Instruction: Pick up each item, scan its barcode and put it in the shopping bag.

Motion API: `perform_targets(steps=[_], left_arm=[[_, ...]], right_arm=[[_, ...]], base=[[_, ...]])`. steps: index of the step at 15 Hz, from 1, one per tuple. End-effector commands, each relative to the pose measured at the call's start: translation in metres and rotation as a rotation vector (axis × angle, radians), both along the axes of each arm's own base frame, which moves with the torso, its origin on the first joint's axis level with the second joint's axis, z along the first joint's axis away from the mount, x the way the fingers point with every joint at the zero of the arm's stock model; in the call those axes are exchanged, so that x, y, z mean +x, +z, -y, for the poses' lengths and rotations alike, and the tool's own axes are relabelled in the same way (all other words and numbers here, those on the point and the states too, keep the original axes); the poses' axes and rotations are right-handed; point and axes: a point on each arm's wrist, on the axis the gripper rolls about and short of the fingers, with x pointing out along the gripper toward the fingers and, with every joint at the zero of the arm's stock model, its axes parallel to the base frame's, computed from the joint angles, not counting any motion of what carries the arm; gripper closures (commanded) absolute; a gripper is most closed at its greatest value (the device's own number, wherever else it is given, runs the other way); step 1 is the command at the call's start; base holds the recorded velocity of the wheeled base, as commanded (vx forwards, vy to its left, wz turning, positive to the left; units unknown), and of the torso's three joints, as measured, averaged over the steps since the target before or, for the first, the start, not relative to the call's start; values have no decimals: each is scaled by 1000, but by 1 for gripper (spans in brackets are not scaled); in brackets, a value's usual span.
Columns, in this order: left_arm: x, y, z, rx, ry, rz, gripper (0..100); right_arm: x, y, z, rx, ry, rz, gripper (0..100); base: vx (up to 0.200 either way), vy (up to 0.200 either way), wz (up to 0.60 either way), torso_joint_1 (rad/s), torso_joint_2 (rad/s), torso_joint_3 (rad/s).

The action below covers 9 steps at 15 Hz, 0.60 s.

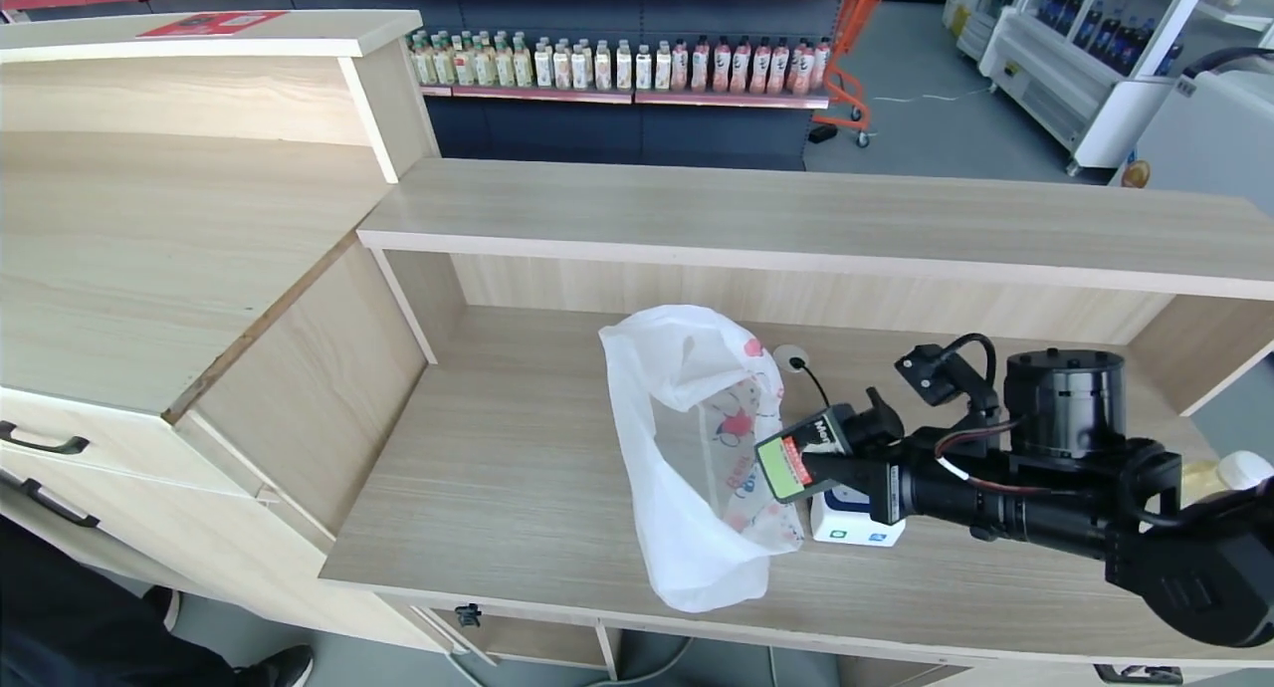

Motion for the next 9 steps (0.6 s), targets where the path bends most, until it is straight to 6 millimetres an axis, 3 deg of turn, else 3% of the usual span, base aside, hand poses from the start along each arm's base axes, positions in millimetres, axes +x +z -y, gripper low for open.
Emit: perform_targets(steps=[1, 6, 9], left_arm=[[0, 0, 0, 0, 1, 0, 0], [0, 0, 0, 0, 1, 0, 0], [0, 0, 0, 0, 1, 0, 0]], right_arm=[[26, -27, -15, -56, -1, -7, 100], [51, -69, -44, -192, 89, 44, 100], [60, -82, -59, -224, 135, 75, 100]], base=[[0, 0, 0, 0, 0, 0], [0, 0, 0, 0, 0, 0], [0, 0, 0, 0, 0, 0]])
